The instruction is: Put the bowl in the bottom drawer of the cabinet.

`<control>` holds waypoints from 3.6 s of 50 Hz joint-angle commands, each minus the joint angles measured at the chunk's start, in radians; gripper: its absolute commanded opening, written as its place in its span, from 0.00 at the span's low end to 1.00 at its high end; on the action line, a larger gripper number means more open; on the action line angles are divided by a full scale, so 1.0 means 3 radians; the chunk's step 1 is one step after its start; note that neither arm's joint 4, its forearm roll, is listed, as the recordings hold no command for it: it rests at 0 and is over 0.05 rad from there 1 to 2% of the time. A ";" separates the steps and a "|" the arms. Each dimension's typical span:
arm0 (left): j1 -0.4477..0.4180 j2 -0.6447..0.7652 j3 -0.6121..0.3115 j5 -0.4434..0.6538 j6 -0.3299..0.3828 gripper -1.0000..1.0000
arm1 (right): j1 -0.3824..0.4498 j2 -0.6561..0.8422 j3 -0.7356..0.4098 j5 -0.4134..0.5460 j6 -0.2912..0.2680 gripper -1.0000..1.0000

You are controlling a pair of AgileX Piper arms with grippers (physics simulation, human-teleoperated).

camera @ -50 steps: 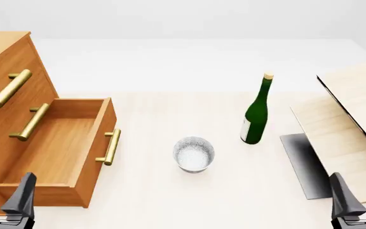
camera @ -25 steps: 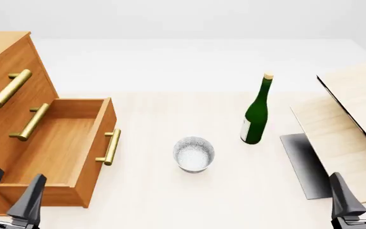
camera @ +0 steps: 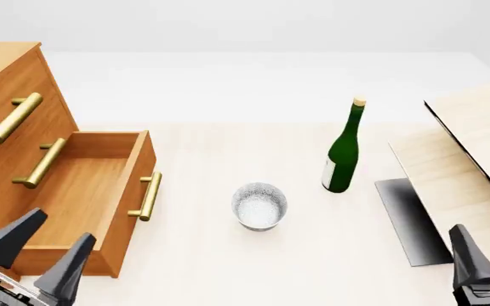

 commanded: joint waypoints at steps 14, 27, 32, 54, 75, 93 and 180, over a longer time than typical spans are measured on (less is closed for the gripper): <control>-0.0518 0.1363 -0.0674 -0.0567 -0.0065 1.00 | 0.0001 -0.0032 -0.1395 0.1419 0.0000 1.00; -0.0604 0.2070 -0.1295 -0.0405 0.0053 1.00 | 0.0001 -0.0032 -0.1395 0.1419 0.0001 1.00; -0.0613 0.2316 -0.1499 -0.0356 0.0011 1.00 | 0.0002 -0.0032 -0.1395 0.1419 0.0001 1.00; -0.0706 0.3139 -0.2289 -0.0075 -0.0083 1.00 | 0.0001 -0.0032 -0.1395 0.1419 0.0000 1.00; -0.0897 0.3704 -0.2956 0.0581 -0.0211 1.00 | 0.0001 -0.0032 -0.1395 0.1419 0.0002 1.00; -0.1025 0.4055 -0.3427 0.1046 -0.0402 1.00 | 0.0001 -0.0032 -0.1395 0.1419 0.0000 1.00; -0.1334 0.5503 -0.4755 0.2322 -0.0826 1.00 | 0.0001 -0.0032 -0.1395 0.1419 -0.0001 1.00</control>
